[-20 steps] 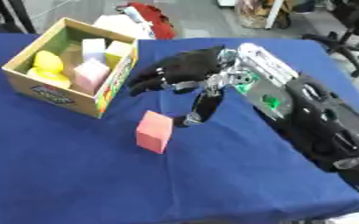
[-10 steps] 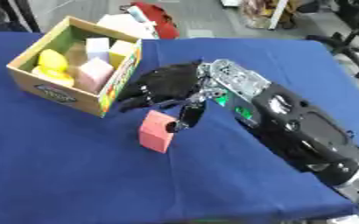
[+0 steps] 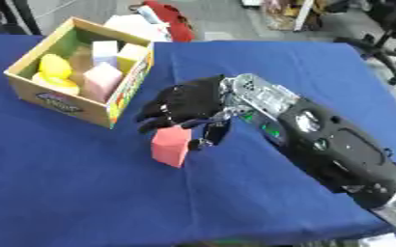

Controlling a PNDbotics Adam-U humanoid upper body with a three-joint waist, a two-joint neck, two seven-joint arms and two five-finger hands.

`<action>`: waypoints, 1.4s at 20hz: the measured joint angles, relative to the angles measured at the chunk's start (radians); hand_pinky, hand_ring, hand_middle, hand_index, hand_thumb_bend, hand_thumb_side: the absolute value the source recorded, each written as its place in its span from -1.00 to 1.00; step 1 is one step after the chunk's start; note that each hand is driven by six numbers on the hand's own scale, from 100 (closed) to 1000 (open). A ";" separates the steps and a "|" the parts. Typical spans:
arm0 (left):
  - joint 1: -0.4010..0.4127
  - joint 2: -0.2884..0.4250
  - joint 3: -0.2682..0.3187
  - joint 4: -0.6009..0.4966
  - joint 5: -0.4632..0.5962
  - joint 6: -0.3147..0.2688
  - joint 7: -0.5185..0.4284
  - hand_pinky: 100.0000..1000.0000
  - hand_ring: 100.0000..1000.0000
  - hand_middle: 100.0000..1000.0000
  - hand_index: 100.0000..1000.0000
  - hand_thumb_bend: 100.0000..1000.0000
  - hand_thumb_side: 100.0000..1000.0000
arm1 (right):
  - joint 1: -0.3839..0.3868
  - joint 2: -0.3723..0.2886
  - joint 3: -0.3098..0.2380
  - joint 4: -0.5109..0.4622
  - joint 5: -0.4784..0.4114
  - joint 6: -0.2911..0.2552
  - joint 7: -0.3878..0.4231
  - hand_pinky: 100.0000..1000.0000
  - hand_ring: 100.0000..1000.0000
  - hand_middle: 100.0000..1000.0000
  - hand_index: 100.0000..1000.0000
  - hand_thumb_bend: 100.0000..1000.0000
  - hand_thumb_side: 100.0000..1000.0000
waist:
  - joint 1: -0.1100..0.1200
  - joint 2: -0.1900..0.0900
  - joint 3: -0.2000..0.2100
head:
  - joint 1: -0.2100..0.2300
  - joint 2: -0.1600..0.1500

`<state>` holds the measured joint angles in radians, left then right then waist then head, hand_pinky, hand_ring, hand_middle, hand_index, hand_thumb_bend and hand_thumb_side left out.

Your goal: Pick up objects on the table and place them in the box.

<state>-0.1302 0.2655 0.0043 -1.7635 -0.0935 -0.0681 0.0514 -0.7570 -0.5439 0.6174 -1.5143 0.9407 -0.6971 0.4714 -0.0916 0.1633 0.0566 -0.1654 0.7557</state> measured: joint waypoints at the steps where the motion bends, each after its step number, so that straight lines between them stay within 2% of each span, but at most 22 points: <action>1: 0.000 0.000 0.000 0.000 0.000 0.000 0.000 0.30 0.05 0.05 0.49 -1.00 0.38 | 0.000 0.001 0.001 0.001 0.001 0.000 0.000 0.84 1.00 1.00 1.00 -0.48 -1.00 | 0.000 0.000 0.001 | 0.000 0.000; 13: -0.002 0.000 0.000 0.000 0.000 0.000 0.000 0.30 0.05 0.05 0.49 -1.00 0.39 | 0.001 0.049 0.010 0.079 0.056 0.003 0.003 0.84 1.00 1.00 1.00 -0.57 -1.00 | 0.000 0.000 0.026 | -0.003 -0.001; 16: -0.002 -0.001 0.000 0.000 0.000 0.000 0.000 0.30 0.05 0.05 0.49 -1.00 0.39 | 0.005 0.058 0.012 0.099 0.072 0.003 0.003 0.83 1.00 1.00 0.93 -0.63 -1.00 | 0.000 0.000 0.028 | -0.004 -0.001; 18: -0.002 -0.001 0.000 0.000 0.000 0.000 0.000 0.30 0.05 0.05 0.49 -1.00 0.39 | 0.010 0.064 0.012 0.112 0.081 0.003 0.003 0.83 1.00 0.99 0.85 -0.66 -1.00 | 0.000 0.000 0.030 | -0.004 -0.001; 22: -0.002 -0.001 0.000 0.000 0.001 0.000 0.000 0.30 0.05 0.05 0.49 -1.00 0.39 | 0.010 0.073 0.009 0.128 0.089 -0.002 -0.002 0.81 1.00 0.94 0.55 -0.76 -1.00 | 0.000 0.000 0.030 | -0.004 -0.001; 25: -0.002 -0.001 0.000 0.000 0.002 0.000 0.000 0.30 0.05 0.06 0.49 -1.00 0.39 | 0.018 0.073 -0.002 0.140 0.083 -0.014 -0.014 0.77 0.98 0.82 0.25 -1.00 -1.00 | 0.000 0.000 0.030 | -0.003 -0.002; 28: -0.002 -0.001 0.000 0.000 0.002 0.000 0.000 0.30 0.05 0.06 0.49 -1.00 0.39 | 0.017 0.073 -0.029 0.145 0.038 -0.025 -0.025 0.75 0.94 0.77 0.17 -1.00 -1.00 | 0.000 0.000 0.028 | 0.000 -0.002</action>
<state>-0.1325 0.2644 0.0044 -1.7635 -0.0915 -0.0680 0.0513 -0.7396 -0.4711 0.5886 -1.3690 0.9783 -0.7225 0.4460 -0.0916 0.1634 0.0844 -0.1653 0.7541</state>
